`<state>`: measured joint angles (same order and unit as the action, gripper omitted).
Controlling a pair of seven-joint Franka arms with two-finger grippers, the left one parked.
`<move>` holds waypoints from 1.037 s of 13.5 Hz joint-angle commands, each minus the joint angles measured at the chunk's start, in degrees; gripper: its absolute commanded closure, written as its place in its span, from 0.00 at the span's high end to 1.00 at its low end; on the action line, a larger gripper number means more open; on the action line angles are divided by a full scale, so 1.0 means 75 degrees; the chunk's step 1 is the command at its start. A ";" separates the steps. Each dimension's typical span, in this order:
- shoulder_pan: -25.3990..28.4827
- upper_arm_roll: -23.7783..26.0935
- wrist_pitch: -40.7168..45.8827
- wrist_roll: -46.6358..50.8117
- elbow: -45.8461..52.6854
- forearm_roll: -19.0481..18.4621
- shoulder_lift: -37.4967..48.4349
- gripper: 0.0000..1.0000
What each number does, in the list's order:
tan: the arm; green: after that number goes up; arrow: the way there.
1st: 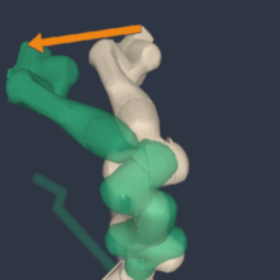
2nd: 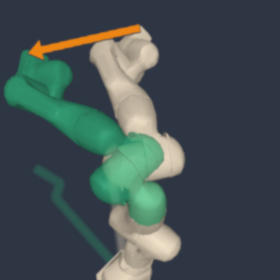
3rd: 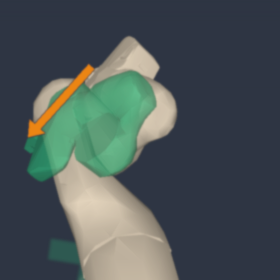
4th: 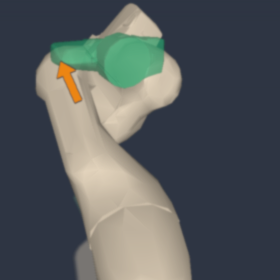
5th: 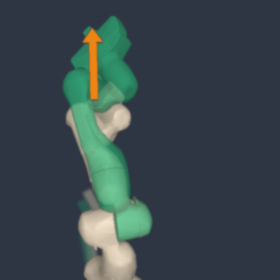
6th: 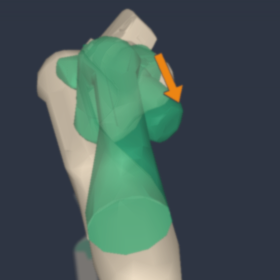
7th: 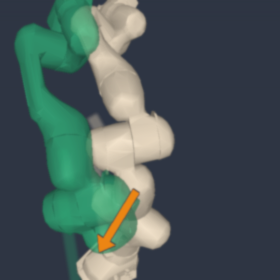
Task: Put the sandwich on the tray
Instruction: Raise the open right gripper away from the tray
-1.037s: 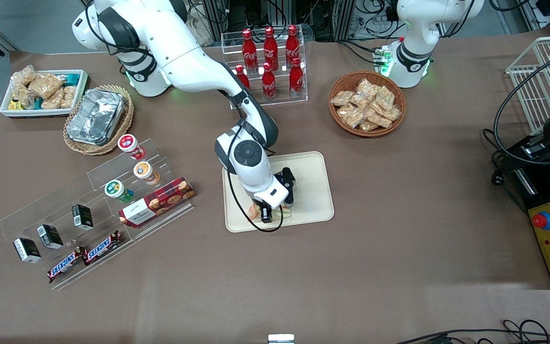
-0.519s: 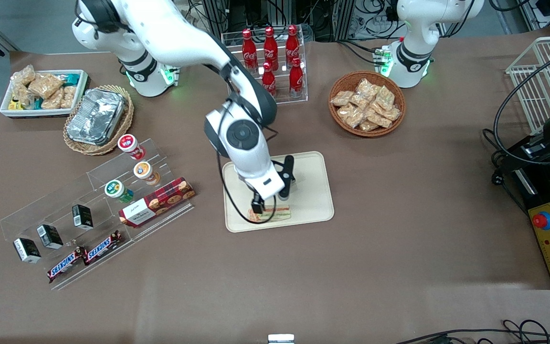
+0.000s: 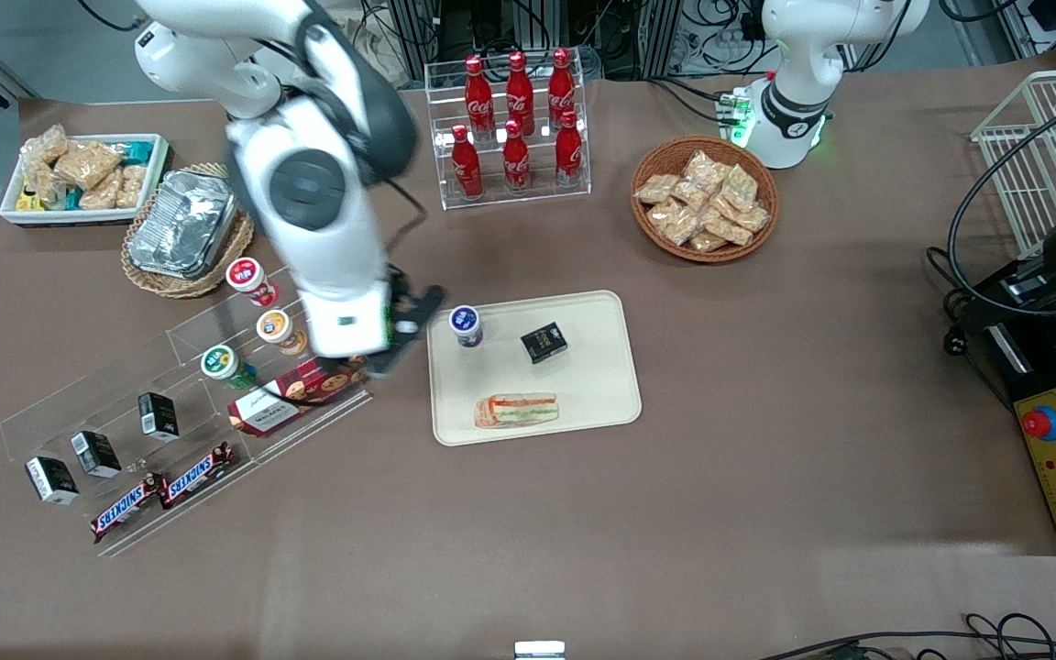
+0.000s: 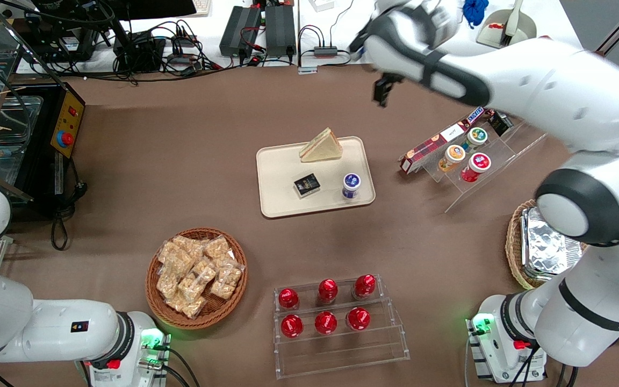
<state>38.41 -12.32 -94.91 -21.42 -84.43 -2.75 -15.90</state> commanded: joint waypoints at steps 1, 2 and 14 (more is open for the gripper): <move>-0.1657 0.1017 0.0362 0.0337 -0.0810 -0.0184 0.1155 1.00; -0.2302 0.1346 0.0269 0.0337 -0.1219 -0.0184 0.1623 1.00; -0.4183 0.0318 0.0128 0.1919 -0.2805 -0.0103 0.3081 1.00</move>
